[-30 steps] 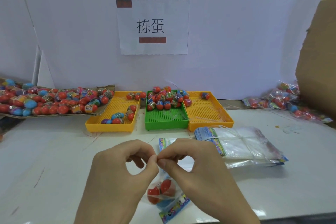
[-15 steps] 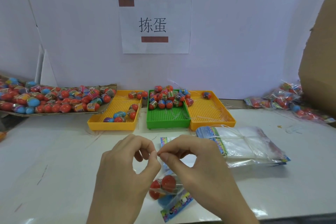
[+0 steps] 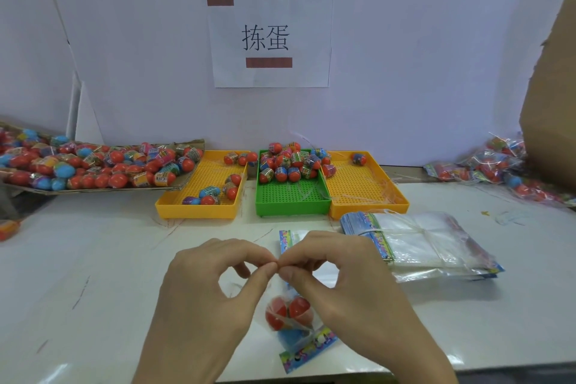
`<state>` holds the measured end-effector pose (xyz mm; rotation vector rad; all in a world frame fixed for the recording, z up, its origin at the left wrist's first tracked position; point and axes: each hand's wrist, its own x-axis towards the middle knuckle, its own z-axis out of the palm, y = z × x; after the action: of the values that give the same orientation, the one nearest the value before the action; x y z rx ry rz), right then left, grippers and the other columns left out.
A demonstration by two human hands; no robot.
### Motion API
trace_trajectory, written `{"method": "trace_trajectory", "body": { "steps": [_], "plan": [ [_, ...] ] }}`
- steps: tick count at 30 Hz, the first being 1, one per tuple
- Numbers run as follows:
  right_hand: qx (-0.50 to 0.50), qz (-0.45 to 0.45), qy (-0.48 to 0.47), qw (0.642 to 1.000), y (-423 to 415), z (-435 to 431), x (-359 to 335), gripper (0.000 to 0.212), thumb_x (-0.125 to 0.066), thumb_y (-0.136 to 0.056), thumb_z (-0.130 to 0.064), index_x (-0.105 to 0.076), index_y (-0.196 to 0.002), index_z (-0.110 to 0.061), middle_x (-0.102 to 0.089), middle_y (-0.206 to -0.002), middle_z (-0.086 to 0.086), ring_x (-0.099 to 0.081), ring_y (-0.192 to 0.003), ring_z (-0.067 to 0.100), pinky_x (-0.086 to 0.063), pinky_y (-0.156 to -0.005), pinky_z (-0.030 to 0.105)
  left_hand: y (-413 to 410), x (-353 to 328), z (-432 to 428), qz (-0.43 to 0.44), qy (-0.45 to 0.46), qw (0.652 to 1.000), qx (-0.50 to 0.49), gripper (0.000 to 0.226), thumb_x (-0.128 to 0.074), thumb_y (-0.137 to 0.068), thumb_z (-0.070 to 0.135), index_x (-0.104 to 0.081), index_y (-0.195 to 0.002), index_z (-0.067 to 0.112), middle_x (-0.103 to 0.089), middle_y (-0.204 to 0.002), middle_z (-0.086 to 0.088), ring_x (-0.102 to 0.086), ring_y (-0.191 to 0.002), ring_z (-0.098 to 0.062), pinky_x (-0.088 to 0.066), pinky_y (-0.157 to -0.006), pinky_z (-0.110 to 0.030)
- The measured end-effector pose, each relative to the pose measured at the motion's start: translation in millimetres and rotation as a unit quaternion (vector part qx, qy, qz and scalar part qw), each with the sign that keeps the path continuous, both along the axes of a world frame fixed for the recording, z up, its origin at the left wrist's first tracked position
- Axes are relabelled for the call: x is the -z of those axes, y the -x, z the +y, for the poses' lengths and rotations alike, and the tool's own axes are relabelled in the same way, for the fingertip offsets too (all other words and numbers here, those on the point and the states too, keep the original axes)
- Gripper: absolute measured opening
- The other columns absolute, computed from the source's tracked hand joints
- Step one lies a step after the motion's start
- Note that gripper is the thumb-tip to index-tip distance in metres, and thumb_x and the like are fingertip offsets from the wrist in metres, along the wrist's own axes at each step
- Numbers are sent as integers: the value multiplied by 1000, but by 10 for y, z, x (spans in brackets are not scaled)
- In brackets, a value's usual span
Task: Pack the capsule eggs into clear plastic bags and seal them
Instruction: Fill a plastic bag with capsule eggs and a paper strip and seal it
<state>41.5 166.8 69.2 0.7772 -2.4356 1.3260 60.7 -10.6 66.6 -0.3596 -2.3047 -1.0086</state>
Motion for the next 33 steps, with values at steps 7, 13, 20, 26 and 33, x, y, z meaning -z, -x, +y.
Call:
{"method": "trace_trajectory", "body": {
  "steps": [7, 13, 20, 26, 33],
  "plan": [
    [7, 2, -6, 1000, -26, -69, 22, 15, -72, -86, -14, -76, -81, -27, -68, -76, -14, -64, -79, 11, -47, -69, 18, 7, 35, 39, 43, -15, 999, -14, 13, -56, -70, 42, -67, -69, 35, -63, -86, 31, -56, -78, 7, -42, -74, -27],
    [5, -20, 30, 999, -29, -64, 14, 14, -72, -84, -13, -77, -80, -25, -70, -75, -15, -65, -79, 12, -49, -70, 17, 41, 118, 57, 21, -27, 999, -17, 6, -53, -71, 41, -57, -71, 38, -60, -88, 21, -54, -83, 4, -34, -81, -12],
    [25, -30, 57, 998, -10, 20, -13, 20, -76, -84, -7, -78, -79, -27, -72, -76, -19, -68, -79, 10, -50, -71, 17, 33, 119, -49, 36, -57, 997, -46, 11, -52, -75, 47, -58, -74, 38, -62, -93, 21, -56, -84, 2, -38, -79, -20],
    [20, -35, 54, 998, -21, 17, -30, 20, -75, -85, -9, -79, -81, -28, -72, -76, -17, -68, -80, 10, -50, -71, 18, -12, 45, -6, 66, 11, 998, 1, 7, -61, -77, 51, -62, -81, 45, -63, -102, 28, -55, -89, 6, -39, -81, -29],
    [13, -25, 34, 999, -65, -2, -55, 17, -75, -85, -10, -79, -81, -27, -71, -74, -16, -66, -79, 11, -50, -71, 20, -5, 77, -12, 59, 19, 998, 8, 9, -61, -77, 47, -67, -79, 41, -66, -99, 25, -56, -85, 4, -41, -81, -35]
  ]
}}
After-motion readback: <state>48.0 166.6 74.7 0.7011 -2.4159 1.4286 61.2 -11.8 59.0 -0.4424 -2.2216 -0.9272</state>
